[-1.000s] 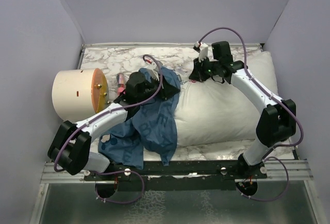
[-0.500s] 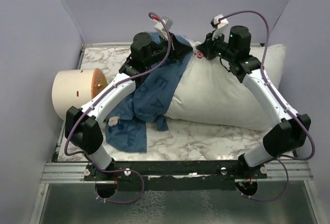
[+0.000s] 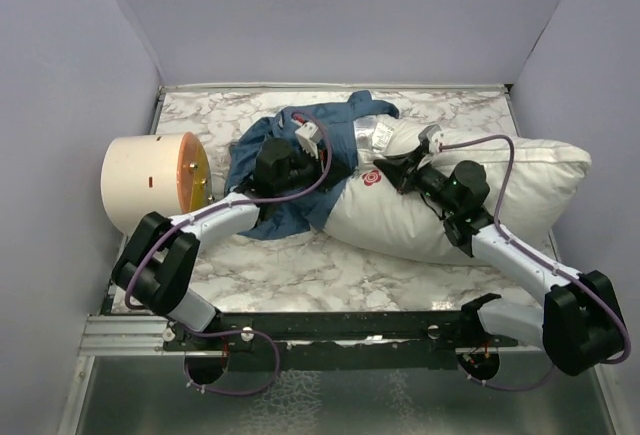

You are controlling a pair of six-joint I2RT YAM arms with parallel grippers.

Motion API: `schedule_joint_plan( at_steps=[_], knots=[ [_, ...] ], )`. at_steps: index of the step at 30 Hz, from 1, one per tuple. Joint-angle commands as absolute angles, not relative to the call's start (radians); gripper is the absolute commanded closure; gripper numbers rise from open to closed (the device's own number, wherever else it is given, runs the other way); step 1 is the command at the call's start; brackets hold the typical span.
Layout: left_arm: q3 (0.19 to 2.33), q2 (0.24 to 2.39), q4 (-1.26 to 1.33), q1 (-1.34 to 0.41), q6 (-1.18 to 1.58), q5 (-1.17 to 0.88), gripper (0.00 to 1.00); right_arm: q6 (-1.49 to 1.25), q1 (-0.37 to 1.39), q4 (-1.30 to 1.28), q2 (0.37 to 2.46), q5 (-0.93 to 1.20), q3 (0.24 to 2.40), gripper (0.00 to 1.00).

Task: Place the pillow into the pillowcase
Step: Stuff the pillow into the pillowcase.

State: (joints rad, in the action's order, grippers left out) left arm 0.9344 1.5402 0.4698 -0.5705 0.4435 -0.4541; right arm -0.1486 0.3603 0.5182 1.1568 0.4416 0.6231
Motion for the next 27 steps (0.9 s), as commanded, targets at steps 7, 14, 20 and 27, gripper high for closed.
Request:
schedule_joint_plan(
  at_steps=[7,14,20,27],
  knots=[
    [0.617,1.164,0.371,-0.56,0.451,-0.362,0.48,-0.245,0.474,0.666,1.117,0.492,0.396,0.99],
    [0.861,0.96,-0.054,-0.524,0.311,-0.289,0.23,-0.261,0.477,0.675,1.147,0.508,0.383,0.99],
    [1.267,1.227,-0.34,-0.485,0.14,-0.276,0.23,-0.268,0.477,0.671,1.154,0.523,0.372,0.99],
    [1.553,1.499,-0.345,-0.495,-0.016,-0.343,0.21,-0.257,0.478,0.637,1.154,0.524,0.38,0.99]
  ],
)
